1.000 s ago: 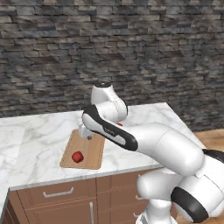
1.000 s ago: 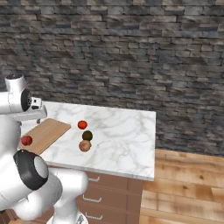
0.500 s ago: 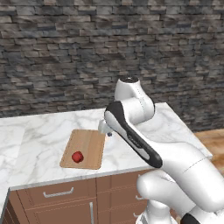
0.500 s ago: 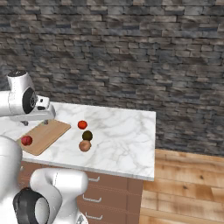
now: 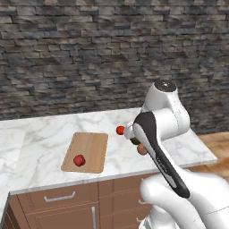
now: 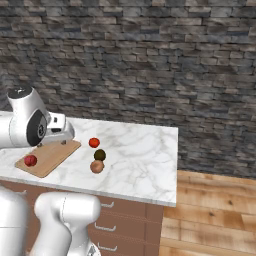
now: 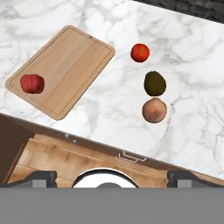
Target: Place the avocado, onion, tomato, and bell pepper on the cutting board.
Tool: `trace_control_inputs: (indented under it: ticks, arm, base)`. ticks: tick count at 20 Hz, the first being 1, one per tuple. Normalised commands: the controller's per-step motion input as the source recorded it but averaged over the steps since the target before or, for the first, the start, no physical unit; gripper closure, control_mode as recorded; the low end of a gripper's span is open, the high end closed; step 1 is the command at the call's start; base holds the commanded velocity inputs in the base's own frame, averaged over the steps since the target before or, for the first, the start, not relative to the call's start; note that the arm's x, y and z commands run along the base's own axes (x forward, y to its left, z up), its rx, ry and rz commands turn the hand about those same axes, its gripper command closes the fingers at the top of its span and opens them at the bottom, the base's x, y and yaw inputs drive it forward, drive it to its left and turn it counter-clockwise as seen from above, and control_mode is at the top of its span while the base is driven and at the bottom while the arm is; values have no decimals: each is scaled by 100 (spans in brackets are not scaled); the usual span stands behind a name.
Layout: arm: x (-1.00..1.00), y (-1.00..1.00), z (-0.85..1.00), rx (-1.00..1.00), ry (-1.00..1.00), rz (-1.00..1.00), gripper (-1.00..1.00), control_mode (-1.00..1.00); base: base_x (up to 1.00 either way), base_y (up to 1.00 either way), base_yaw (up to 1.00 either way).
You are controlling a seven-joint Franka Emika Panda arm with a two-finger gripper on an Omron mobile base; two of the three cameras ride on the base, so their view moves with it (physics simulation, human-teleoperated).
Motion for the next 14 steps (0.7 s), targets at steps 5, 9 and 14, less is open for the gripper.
trace_control_inputs:
  ticks: [5, 9, 14]
  arm:
    - [-7, -67, 23, 0, -4, -1, -100, -100]
    - [0, -49, 13, 0, 0, -1, -100, -100]
    - [19, -30, 1, 0, 3, -1, -100, -100]
  base:
    - [0, 0, 0]
    - [0, 0, 0]
    - [0, 0, 0]
